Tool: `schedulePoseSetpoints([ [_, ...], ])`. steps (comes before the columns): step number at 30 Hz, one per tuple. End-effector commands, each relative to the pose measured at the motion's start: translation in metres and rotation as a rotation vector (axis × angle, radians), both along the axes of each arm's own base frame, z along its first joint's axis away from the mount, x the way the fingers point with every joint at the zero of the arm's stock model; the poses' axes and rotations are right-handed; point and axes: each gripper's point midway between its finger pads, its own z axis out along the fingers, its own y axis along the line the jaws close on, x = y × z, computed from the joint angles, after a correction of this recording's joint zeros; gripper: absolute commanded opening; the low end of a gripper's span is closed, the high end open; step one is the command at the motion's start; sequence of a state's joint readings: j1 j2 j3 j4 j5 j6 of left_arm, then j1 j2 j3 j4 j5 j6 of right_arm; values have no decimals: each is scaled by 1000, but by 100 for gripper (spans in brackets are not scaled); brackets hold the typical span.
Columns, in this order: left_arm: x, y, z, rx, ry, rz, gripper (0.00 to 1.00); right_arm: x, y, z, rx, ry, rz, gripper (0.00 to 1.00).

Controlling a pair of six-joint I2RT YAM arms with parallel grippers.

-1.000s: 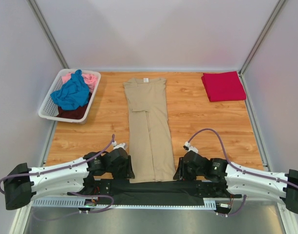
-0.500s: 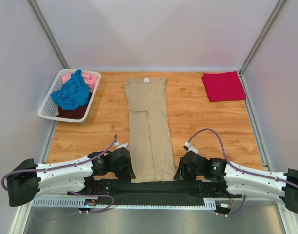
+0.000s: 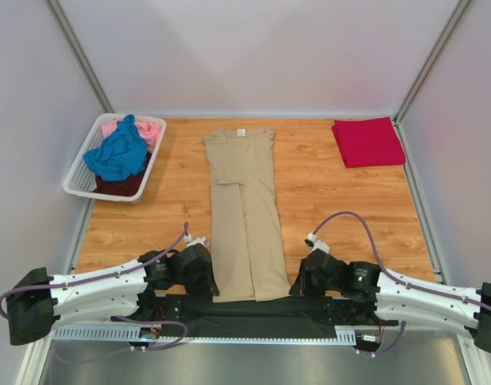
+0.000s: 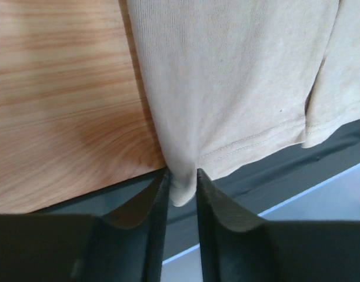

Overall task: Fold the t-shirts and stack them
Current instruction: Fold the tshirt

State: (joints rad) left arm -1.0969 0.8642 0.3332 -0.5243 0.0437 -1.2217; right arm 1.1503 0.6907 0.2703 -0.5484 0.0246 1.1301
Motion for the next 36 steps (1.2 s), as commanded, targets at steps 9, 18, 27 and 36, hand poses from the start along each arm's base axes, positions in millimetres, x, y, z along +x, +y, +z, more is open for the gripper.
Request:
schedulePoseSetpoints([
  [9,-5,5,1,52,24,-33,40,-3,12,3,14,-4,12,28],
  [18,-7,-4,0,-9,30,-35,37,-2,9,0,12,-1,-22,33],
  [27,-9,-4,-5,-1,46,-34,2,0,9,-7,-3,-13,-18,12],
  [36,-4,-15,12,-50,16,-38,0,9,14,18,-8,-66,-4,0],
])
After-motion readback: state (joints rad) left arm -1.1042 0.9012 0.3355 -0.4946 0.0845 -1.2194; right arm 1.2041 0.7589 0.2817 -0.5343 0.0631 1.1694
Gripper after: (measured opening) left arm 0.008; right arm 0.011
